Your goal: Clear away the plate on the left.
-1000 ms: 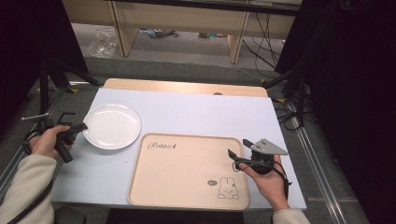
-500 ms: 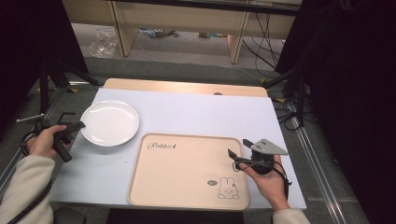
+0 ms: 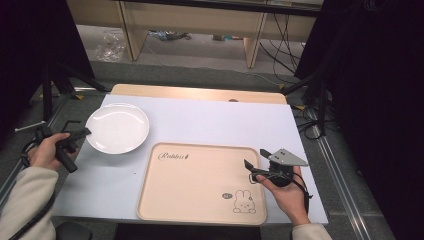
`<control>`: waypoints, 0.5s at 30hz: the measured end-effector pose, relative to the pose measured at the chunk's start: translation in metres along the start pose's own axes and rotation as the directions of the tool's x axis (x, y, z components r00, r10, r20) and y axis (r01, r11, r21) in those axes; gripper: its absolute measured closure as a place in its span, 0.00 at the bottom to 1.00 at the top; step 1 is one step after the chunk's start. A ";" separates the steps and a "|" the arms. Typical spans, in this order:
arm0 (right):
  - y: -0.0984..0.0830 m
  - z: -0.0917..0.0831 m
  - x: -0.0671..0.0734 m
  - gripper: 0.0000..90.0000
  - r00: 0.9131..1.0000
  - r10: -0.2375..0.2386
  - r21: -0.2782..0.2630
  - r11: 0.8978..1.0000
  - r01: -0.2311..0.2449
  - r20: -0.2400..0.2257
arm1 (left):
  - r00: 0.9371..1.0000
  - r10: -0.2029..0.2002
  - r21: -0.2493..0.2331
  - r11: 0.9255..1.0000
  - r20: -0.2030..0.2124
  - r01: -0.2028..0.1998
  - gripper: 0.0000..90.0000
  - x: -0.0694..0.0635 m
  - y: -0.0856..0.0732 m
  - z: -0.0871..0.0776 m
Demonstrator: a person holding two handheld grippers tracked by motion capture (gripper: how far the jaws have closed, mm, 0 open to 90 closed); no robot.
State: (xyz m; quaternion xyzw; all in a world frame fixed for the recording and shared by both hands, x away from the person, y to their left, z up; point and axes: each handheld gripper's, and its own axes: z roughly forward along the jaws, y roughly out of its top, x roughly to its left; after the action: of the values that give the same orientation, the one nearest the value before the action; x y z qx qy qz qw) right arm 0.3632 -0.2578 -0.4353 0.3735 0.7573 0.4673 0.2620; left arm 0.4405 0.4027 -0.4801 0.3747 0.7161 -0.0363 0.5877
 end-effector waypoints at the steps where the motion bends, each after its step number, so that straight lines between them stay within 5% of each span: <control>1: 0.000 0.000 0.000 0.33 1.000 0.000 0.000 1.000 0.000 0.000 | 0.999 0.008 0.009 1.000 -0.033 -0.008 0.97 -0.002 0.000 -0.001; 2: 0.000 0.000 0.000 0.33 1.000 0.000 0.000 1.000 0.000 0.000 | 1.000 0.006 0.005 1.000 -0.008 -0.006 0.97 -0.001 0.000 0.000; 6: 0.000 -0.001 0.001 0.33 1.000 0.012 0.008 1.000 -0.012 -0.006 | 1.000 0.007 0.015 1.000 -0.020 -0.006 0.96 -0.005 -0.001 0.000; 8: 0.000 -0.001 0.000 0.33 1.000 0.012 0.007 1.000 -0.012 -0.005 | 1.000 0.006 0.013 1.000 0.019 -0.006 0.96 -0.004 -0.002 0.001; 9: 0.000 -0.001 0.000 0.33 1.000 0.012 0.008 1.000 -0.012 -0.005 | 1.000 0.008 0.017 1.000 -0.011 -0.008 0.96 -0.006 -0.002 0.001; 13: 0.000 0.000 0.000 0.33 1.000 0.000 -0.007 1.000 0.000 0.003 | 1.000 0.006 0.016 1.000 0.028 -0.006 0.96 -0.007 -0.003 0.002; 15: 0.000 -0.001 -0.001 0.33 1.000 0.000 -0.007 1.000 0.000 0.005 | 1.000 0.004 0.020 1.000 0.001 -0.004 0.96 -0.009 -0.004 0.002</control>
State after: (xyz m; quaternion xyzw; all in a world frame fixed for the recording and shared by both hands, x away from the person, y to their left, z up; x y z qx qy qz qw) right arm 0.3633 -0.2586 -0.4349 0.3736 0.7551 0.4689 0.2653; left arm 0.4399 0.3946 -0.4745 0.3821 0.7146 -0.0425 0.5844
